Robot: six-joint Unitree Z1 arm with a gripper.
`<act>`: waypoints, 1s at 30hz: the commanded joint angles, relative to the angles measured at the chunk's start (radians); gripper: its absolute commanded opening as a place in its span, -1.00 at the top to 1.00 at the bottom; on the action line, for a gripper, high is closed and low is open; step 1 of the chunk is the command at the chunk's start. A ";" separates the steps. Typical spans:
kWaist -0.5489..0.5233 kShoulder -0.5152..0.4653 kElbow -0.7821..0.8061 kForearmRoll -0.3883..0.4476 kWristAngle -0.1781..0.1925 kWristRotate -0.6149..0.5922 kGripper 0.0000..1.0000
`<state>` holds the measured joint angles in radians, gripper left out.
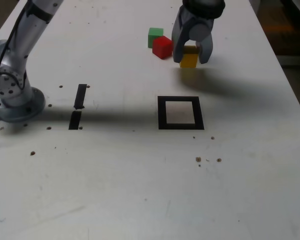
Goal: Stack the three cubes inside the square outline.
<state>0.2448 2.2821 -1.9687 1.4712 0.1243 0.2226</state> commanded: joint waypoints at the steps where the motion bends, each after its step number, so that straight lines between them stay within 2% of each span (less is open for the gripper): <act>1: 0.002 0.014 0.001 -0.001 -0.001 0.003 -0.09; 6: 0.002 0.019 0.002 -0.002 -0.010 0.009 -0.64; 10: 0.002 0.009 -0.001 0.004 -0.014 0.010 -0.83; 17: 0.029 -0.090 0.013 0.067 0.002 -0.028 -0.98; 21: 0.090 -0.162 0.102 0.088 -0.025 -0.109 -0.99; 25: 0.142 -0.184 0.196 0.061 -0.069 -0.197 -0.99; 30: 0.164 -0.182 0.256 -0.014 -0.078 -0.261 -0.99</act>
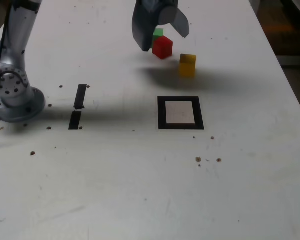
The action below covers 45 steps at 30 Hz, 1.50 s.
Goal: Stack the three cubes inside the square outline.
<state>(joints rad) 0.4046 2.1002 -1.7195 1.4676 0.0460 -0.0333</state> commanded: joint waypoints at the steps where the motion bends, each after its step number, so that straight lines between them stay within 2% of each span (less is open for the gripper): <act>1: 0.008 0.002 0.014 -0.027 0.001 -0.012 -0.99; 6: 0.038 0.021 0.032 -0.088 0.011 -0.021 -0.99; 15: 0.080 0.063 0.041 -0.130 0.030 -0.017 -0.94; 19: 0.091 0.077 0.040 -0.141 0.029 -0.014 -0.85; 25: 0.093 0.099 0.049 -0.174 0.008 -0.002 -0.69; 29: 0.098 0.105 0.049 -0.202 0.012 -0.001 -0.63; 33: 0.116 0.107 0.043 -0.214 0.029 -0.004 -0.43; 41: 0.135 0.108 0.024 -0.218 0.056 -0.014 0.20; 45: 0.134 0.111 0.013 -0.222 0.051 -0.010 0.32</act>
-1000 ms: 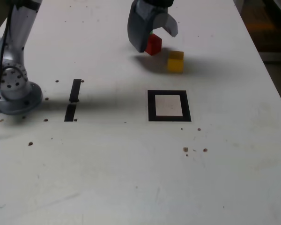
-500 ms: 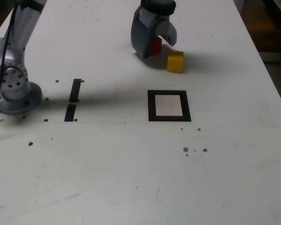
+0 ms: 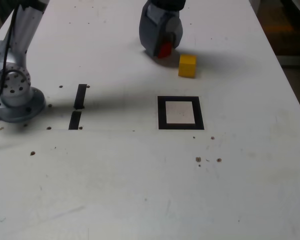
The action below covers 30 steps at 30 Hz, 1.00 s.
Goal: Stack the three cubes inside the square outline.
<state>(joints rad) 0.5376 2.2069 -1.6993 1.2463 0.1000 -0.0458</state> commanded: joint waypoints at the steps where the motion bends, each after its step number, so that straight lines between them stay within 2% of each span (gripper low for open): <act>1: 0.000 0.005 -0.010 -0.001 -0.003 0.004 0.35; 5: -0.014 -0.012 -0.024 0.020 -0.002 0.006 0.46; 10: -0.075 -0.108 -0.043 0.120 0.007 -0.001 0.48; 13: -0.152 -0.191 -0.031 0.184 0.004 -0.014 0.48; 18: -0.321 -0.262 0.014 0.210 -0.011 -0.072 0.48; 24: -0.484 -0.224 0.026 0.183 -0.058 -0.094 0.48; 30: -0.556 -0.164 0.022 0.140 -0.091 -0.117 0.48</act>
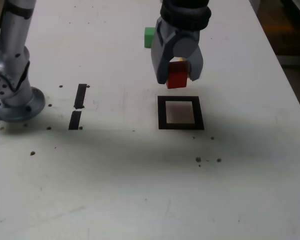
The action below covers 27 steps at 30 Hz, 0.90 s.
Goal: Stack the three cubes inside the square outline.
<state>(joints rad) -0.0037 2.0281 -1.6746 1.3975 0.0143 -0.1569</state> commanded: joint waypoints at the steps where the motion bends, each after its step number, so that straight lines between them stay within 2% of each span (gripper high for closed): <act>1: -0.020 0.023 0.000 -0.019 -0.007 -0.008 0.48; 13: -0.031 0.062 0.111 -0.159 -0.018 0.009 0.48; 27: -0.031 0.068 0.136 -0.215 -0.007 0.086 0.48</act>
<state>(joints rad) -0.0359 2.0914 -1.5412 1.1849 0.0066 -0.0710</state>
